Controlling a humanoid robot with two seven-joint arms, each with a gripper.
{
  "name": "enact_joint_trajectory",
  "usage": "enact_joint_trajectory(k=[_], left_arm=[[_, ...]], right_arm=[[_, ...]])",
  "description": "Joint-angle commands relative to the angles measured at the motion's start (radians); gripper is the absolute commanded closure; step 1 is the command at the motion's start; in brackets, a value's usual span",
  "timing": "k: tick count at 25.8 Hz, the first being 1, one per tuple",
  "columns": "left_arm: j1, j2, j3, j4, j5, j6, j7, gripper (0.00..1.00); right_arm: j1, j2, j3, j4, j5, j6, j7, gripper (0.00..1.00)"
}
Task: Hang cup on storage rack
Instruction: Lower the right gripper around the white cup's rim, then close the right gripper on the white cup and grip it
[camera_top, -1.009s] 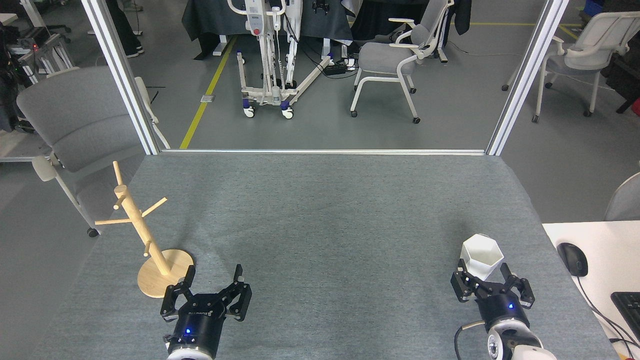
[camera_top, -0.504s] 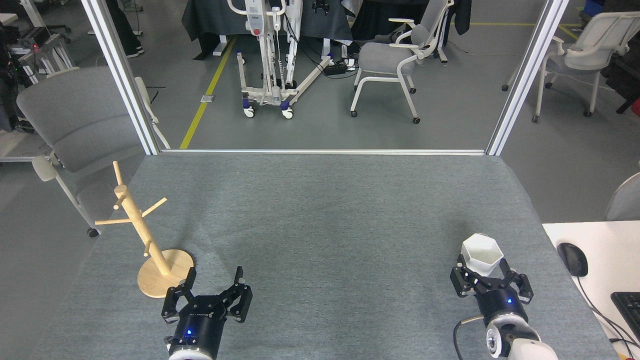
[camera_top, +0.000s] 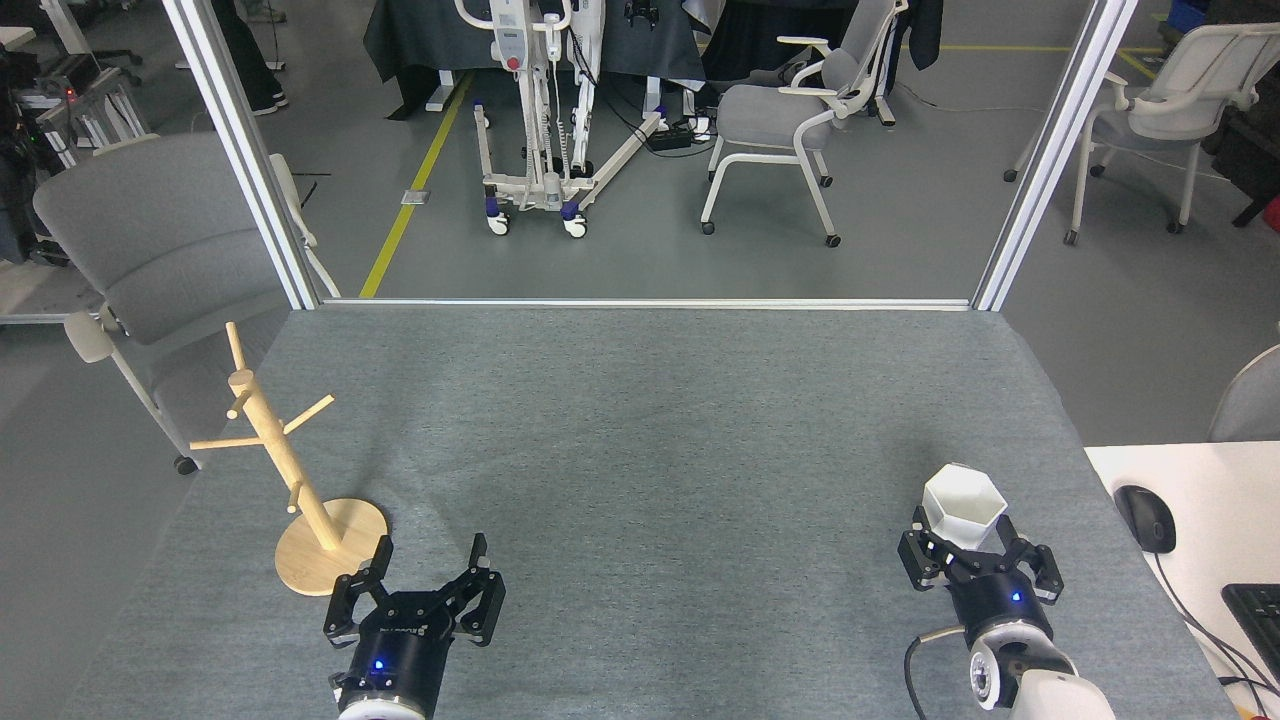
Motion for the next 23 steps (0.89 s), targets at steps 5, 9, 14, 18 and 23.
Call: enact_joint_trajectory(k=[5,9,14,18,23], left_arm=[[0.000,0.000,0.000,0.012,0.000,0.000,0.000,0.01],[0.000,0.000,0.000,0.014,0.000,0.000,0.000,0.01],[0.000,0.000,0.000,0.020,0.000,-0.002,0.000,0.01],[-0.002,0.000,0.000,0.020,0.000,-0.002,0.000,0.01],[-0.002,0.000,0.000,0.021,0.000,0.000,0.000,0.01]], right_arm=[[0.001,-0.001,0.000,0.000,0.010,0.000,-0.001,0.00],[0.002,-0.001,0.000,0.000,0.008,0.000,-0.001,0.00],[0.004,-0.003,0.004,0.000,0.010,0.000,-0.003,0.00],[0.002,-0.032,0.009,0.000,0.005,-0.007,-0.003,0.00],[0.004,-0.054,0.009,0.000,0.003,-0.058,-0.049,0.00]])
